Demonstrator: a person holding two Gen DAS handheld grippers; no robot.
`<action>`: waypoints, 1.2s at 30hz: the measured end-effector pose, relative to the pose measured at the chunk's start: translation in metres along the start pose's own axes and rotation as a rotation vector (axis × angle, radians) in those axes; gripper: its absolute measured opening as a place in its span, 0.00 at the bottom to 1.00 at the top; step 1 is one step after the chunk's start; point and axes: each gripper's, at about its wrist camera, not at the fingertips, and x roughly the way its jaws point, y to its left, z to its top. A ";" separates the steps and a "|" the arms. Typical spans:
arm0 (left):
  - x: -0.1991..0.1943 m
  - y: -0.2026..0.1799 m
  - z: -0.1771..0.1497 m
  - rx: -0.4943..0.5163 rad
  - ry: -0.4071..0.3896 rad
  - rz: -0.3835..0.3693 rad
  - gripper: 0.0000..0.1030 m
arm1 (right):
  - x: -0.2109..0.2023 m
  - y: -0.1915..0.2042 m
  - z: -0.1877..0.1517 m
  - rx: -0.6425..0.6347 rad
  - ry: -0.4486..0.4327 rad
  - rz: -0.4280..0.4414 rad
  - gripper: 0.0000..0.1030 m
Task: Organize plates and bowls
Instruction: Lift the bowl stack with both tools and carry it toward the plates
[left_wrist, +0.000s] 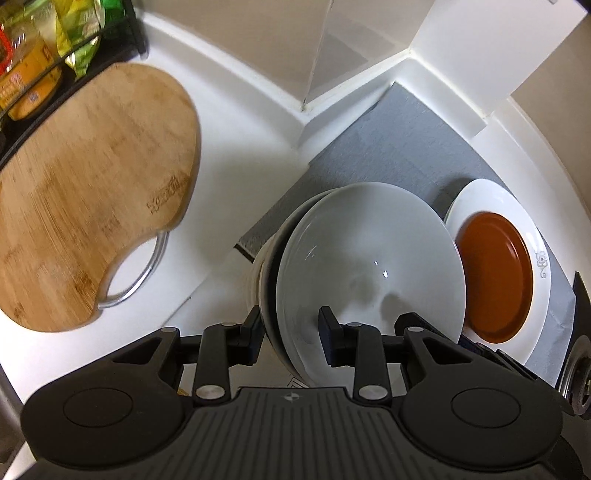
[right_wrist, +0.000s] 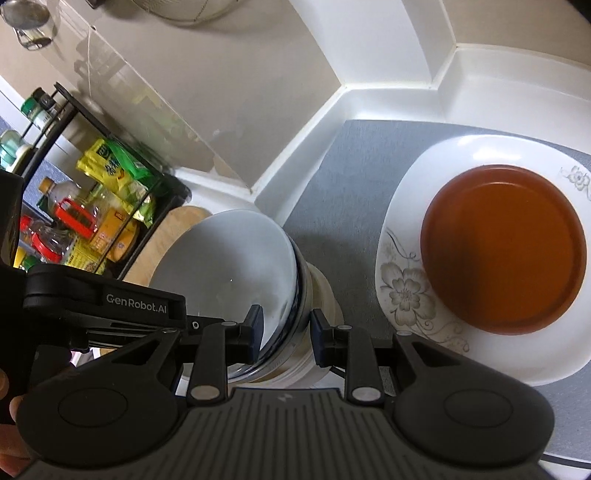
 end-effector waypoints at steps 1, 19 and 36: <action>0.002 0.002 0.000 -0.007 0.006 -0.003 0.33 | 0.002 -0.001 -0.001 0.001 0.004 -0.001 0.28; -0.001 0.019 -0.002 0.000 -0.021 -0.058 0.29 | 0.001 0.003 0.002 -0.061 -0.014 -0.023 0.29; -0.004 0.041 -0.006 -0.022 -0.067 -0.145 0.26 | -0.005 -0.010 0.004 -0.029 -0.056 0.038 0.12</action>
